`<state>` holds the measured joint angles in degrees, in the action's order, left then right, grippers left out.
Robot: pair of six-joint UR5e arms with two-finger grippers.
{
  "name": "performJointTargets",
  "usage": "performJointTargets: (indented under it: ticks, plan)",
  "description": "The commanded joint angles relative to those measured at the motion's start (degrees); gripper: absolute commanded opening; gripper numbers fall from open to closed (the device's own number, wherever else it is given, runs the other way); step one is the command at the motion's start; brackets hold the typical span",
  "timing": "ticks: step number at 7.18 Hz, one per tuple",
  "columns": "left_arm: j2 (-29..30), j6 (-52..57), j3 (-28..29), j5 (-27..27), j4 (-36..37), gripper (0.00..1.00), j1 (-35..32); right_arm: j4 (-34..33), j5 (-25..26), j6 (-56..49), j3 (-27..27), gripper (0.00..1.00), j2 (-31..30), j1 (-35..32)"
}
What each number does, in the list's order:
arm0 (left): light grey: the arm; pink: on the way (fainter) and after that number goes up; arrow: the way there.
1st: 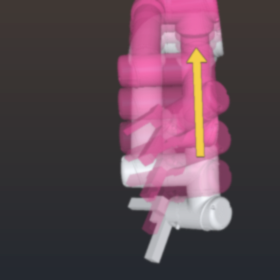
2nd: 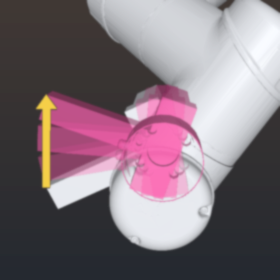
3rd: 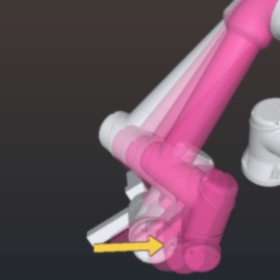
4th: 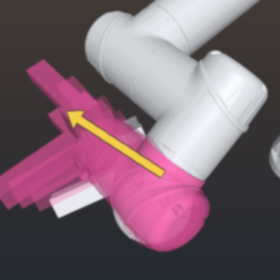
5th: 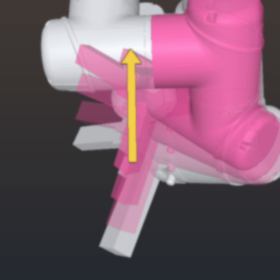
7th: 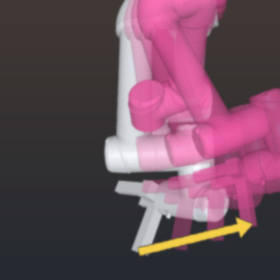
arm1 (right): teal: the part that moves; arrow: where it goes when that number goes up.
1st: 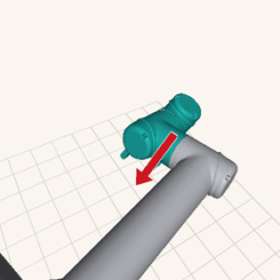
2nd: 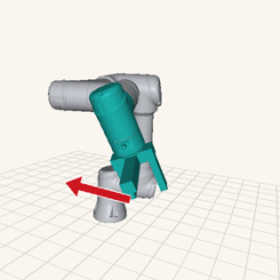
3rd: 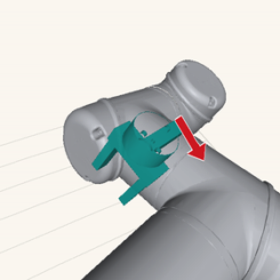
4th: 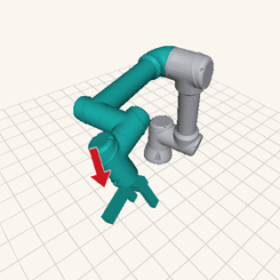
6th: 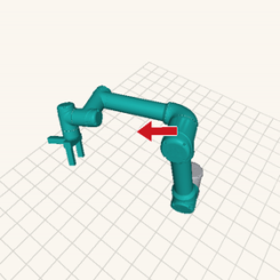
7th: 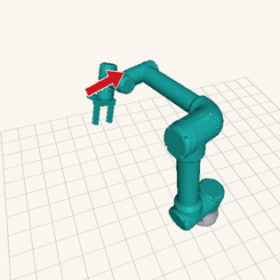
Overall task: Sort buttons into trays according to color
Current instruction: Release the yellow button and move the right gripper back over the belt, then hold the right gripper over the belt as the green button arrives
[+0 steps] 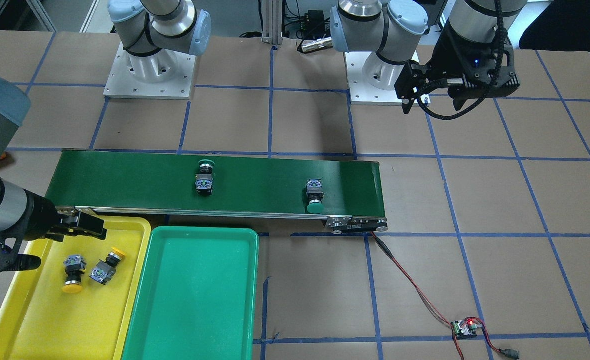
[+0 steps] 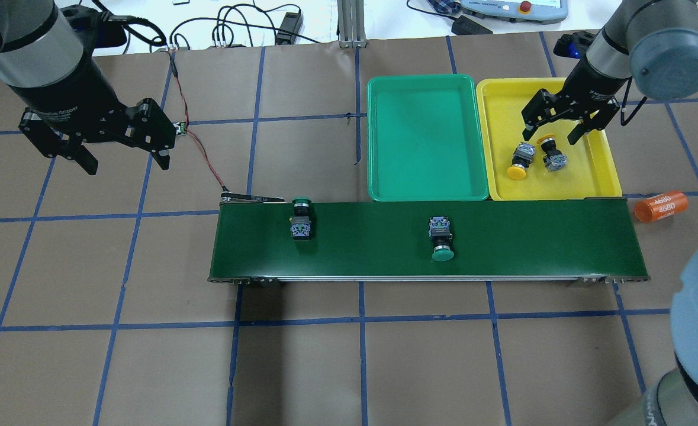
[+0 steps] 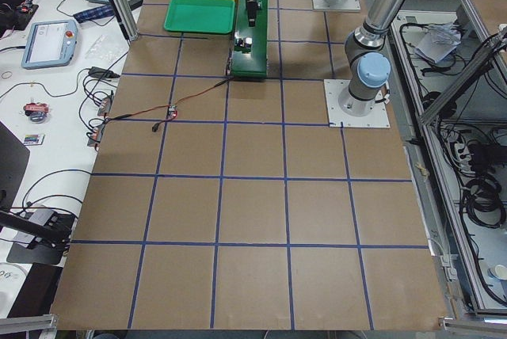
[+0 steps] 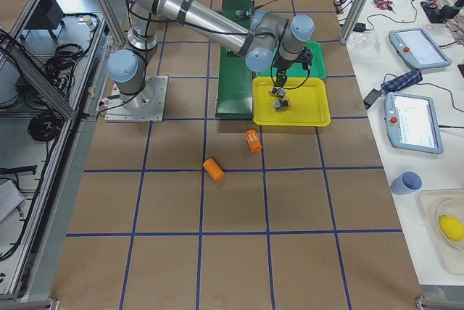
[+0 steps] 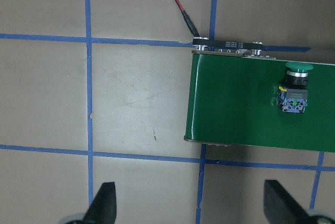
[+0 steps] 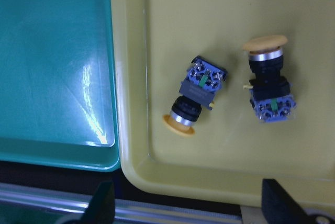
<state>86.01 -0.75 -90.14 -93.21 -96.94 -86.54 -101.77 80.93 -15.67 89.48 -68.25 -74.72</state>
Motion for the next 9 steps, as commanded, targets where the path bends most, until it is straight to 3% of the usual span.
performJointTargets:
  ticks: [1,2,3,9]
  plan:
    - [-0.1,-0.2,0.0,-0.1,-0.4,1.00,0.0,1.6,-0.5,-0.2,9.6,1.00,-6.3,-0.1]
    - [-0.1,-0.2,0.0,-0.2,-0.5,1.00,0.0,-4.9,-0.3,0.5,16.9,1.00,-9.0,0.0]
    - [-0.3,-0.1,0.1,-0.2,-1.2,1.00,0.0,-8.1,-0.9,0.6,20.8,1.00,-10.0,0.0]
    - [-0.2,0.5,0.0,-0.2,-1.8,1.00,0.0,-5.8,-4.9,-0.1,21.8,1.00,-11.1,0.8]
